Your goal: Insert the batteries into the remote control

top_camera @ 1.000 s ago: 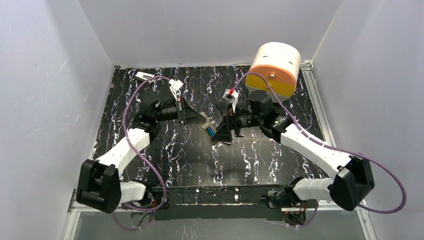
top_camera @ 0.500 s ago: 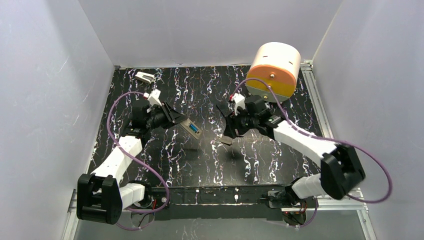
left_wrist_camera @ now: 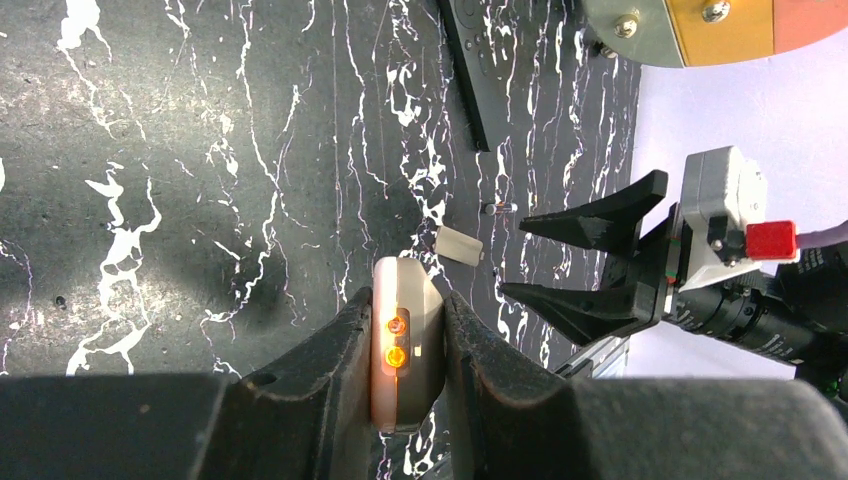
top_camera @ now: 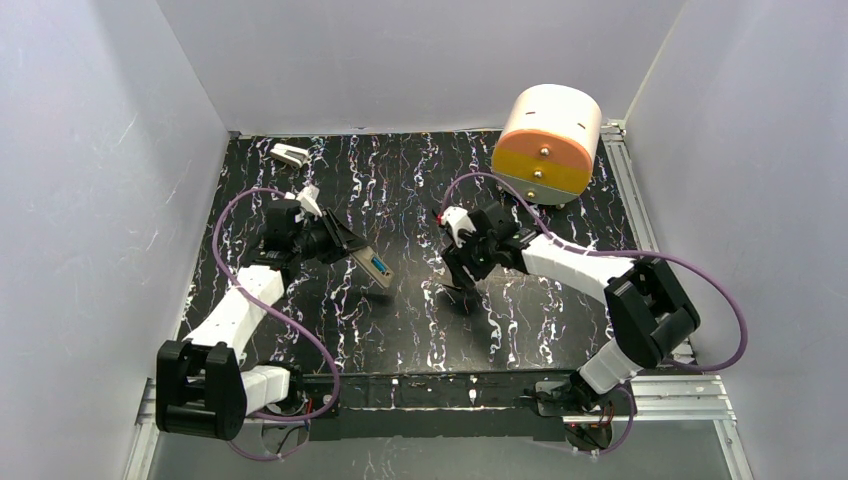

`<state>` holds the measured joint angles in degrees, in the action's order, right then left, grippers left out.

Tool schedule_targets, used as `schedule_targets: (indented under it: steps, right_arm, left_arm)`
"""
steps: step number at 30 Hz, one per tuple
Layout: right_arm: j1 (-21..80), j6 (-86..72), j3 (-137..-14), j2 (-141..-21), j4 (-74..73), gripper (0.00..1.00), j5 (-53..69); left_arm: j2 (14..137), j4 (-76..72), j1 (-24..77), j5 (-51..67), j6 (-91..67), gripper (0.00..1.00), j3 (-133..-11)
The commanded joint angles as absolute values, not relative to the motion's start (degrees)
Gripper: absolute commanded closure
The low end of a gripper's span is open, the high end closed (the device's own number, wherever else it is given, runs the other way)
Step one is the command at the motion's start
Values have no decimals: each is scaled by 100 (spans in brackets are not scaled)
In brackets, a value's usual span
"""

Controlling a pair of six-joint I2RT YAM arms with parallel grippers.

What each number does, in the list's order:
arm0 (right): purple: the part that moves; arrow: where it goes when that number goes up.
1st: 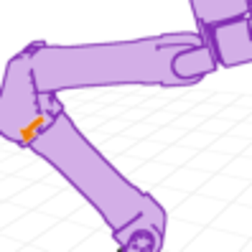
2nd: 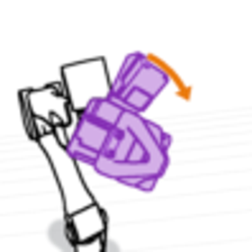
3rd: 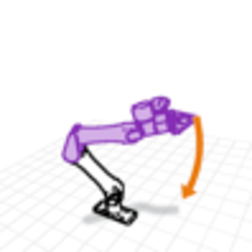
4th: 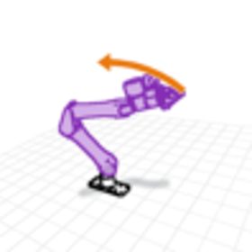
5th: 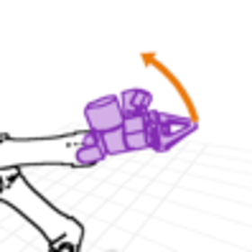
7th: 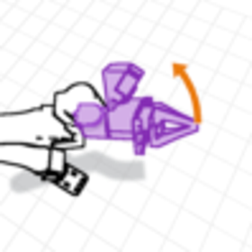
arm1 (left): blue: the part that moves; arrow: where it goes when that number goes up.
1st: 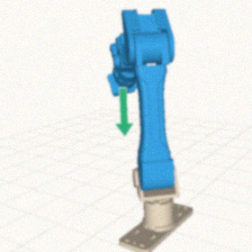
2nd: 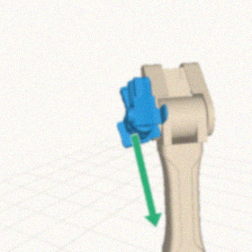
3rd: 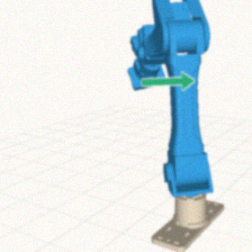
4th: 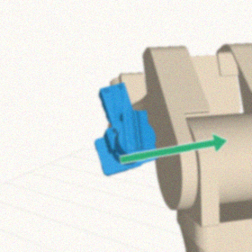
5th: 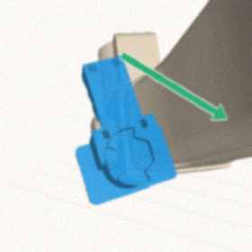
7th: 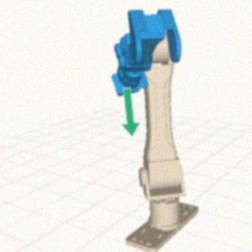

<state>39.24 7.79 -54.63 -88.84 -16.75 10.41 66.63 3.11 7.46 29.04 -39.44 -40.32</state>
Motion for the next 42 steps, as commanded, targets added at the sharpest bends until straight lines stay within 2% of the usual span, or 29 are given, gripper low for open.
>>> schedule_targets:
  steps: [1, 14, 23, 29, 32, 36, 38, 42]
  right_arm:
    - [4101, 1025, -5600, -9069, -1474, 35, 1003]
    - [4224, 1069, -5686, -9582, -1346, 50, 663]
    - [4533, 1302, -5786, -9881, -1476, 52, 316]
    - [4645, 1343, -5897, -9988, -1745, 65, 30]
    - [4729, 1371, -5921, -10002, -1914, 62, -301]
    - [4769, 1344, -6041, -10071, -2186, 46, -377]
    - [4772, 1335, -6205, -10200, -2438, 47, -241]
    - [4784, 1302, -6408, -10415, -2761, 54, -42]
  left_arm:
    - [6759, 314, 679, 3043, -3955, 100, -4268]
    - [6820, 367, 653, 3164, -3951, 100, -4304]
    - [6793, 387, 638, 3194, -3902, 100, -4298]
    - [6779, 400, 616, 3225, -3889, 100, -4300]
    - [6776, 396, 617, 3230, -3885, 100, -4285]
    - [6793, 352, 616, 3249, -3911, 100, -4255]
    - [6807, 360, 616, 3265, -3915, 100, -4254]
    - [6803, 352, 611, 3287, -3927, 100, -4263]
